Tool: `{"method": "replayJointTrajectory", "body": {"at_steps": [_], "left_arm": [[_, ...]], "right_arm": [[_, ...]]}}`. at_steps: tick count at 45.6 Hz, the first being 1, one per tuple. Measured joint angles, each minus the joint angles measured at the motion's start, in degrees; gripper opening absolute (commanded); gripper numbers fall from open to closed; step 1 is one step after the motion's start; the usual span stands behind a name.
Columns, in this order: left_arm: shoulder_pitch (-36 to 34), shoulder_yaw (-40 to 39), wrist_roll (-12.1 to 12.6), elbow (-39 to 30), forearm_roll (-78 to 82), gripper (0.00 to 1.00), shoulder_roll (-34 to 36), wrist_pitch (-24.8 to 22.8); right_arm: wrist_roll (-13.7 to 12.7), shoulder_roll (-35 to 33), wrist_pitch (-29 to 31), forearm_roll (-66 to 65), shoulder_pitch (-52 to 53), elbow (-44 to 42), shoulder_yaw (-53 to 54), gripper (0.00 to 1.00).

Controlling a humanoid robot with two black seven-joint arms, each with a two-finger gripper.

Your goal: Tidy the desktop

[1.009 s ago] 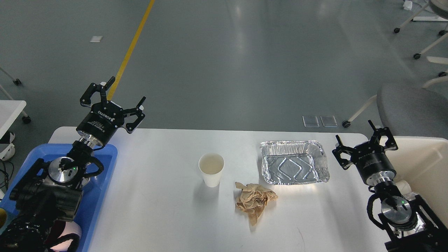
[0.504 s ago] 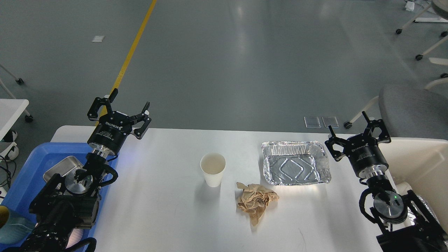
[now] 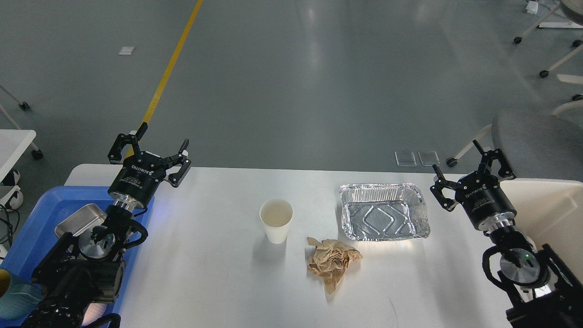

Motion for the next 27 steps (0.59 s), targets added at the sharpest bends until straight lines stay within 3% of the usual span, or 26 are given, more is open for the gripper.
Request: {"method": "replayJointTrajectory", "body": {"at_steps": [18,27], "left_arm": [[0.36,0.29,0.15,0.03,0.0,0.98,0.18,-0.3],[0.66,0.37,0.23,0.03,0.0,0.98,0.13,-0.75]], "right_arm": [[-1.15,-3.49,-2.84,-2.28,0.14,0.04,-3.74,1.0],[-1.2,-17.29,-2.88,-11.11,-0.02,7.04,-17.39,1.0]]}}
